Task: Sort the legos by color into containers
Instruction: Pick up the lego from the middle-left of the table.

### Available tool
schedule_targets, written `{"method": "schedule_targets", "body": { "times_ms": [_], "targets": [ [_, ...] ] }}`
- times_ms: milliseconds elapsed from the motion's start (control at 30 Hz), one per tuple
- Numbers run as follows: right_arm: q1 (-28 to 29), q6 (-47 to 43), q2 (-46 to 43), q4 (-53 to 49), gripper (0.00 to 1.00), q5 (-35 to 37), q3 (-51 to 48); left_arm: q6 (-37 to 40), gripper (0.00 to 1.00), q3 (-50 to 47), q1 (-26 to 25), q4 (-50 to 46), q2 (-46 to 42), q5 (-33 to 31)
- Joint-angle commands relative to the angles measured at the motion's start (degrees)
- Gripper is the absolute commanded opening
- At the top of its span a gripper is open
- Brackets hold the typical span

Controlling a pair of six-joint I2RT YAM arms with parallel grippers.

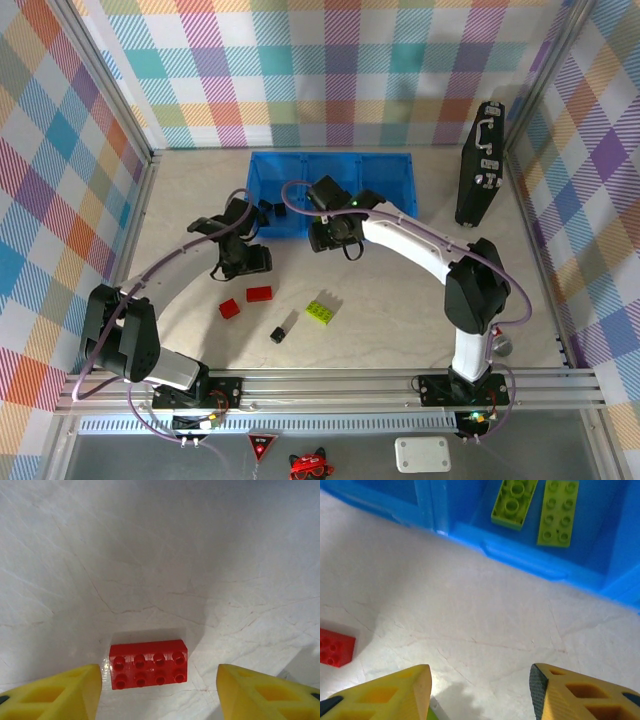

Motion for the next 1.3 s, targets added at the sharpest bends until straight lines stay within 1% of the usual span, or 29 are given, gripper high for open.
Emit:
{"method": "schedule_targets", "body": {
  "times_ms": [0, 100, 300, 367, 400, 433, 500, 600, 767, 833, 1067, 1200, 1267],
  "targets": [
    [0.33, 1.86, -2.73, 1.50, 0.56, -2.30, -3.25, -3.63, 0.67, -2.31, -1.09, -0.66, -0.30, -1.83],
    [0.32, 2.36, -3.55, 1.74, 0.56, -2.80, -5.15, -4.75, 0.72, -4.38, -1.63, 0.72, -0.38, -1.75],
    [0.32, 3.44, -4.97, 2.82, 0.56, -4.75, -8.37, -5.86, 0.77, -6.51, -2.87, 2.09, 1.12, -2.06],
    [0.36, 3.61, -5.21, 2.82, 0.56, -4.79, -9.04, -6.15, 0.83, -7.05, -3.08, 2.66, 1.74, -2.09],
    [0.37, 3.67, -5.27, 2.74, 0.56, -4.79, -9.24, -6.27, 0.89, -7.29, -3.27, 2.94, 2.02, -1.88],
    [0.34, 3.81, -5.34, 2.73, 0.56, -4.79, -9.46, -6.43, 0.92, -7.45, -3.36, 3.28, 2.49, -1.63],
    [0.38, 4.05, -5.71, 2.90, 0.56, -4.79, -10.01, -6.54, 0.93, -7.50, -3.71, 4.01, 3.61, -1.24],
    [0.36, 4.39, -6.07, 2.95, 0.56, -4.78, -10.42, -6.81, 0.92, -7.56, -4.48, 5.03, 5.54, -1.22],
    [0.33, 4.62, -6.55, 2.75, 0.56, -4.52, -11.03, -6.63, 0.86, -7.39, -4.88, 6.48, 8.19, -1.23],
    [0.33, 4.68, -6.80, 2.69, 0.55, -4.35, -11.36, -6.37, 0.86, -7.10, -4.89, 6.58, 9.10, -1.23],
    [0.35, 5.81, -8.63, 3.31, 0.55, -4.16, -13.48, -6.10, 0.77, -6.28, -5.02, 7.02, 10.15, -0.48],
    [0.38, 6.54, -9.86, 3.97, 0.55, -4.42, -14.71, -5.91, 0.78, -5.75, -5.11, 6.94, 11.53, -0.38],
    [0.35, 6.62, -10.22, 3.79, 0.55, -4.24, -14.90, -5.92, 0.76, -5.57, -5.21, 7.02, 12.12, -0.25]
  ]
}}
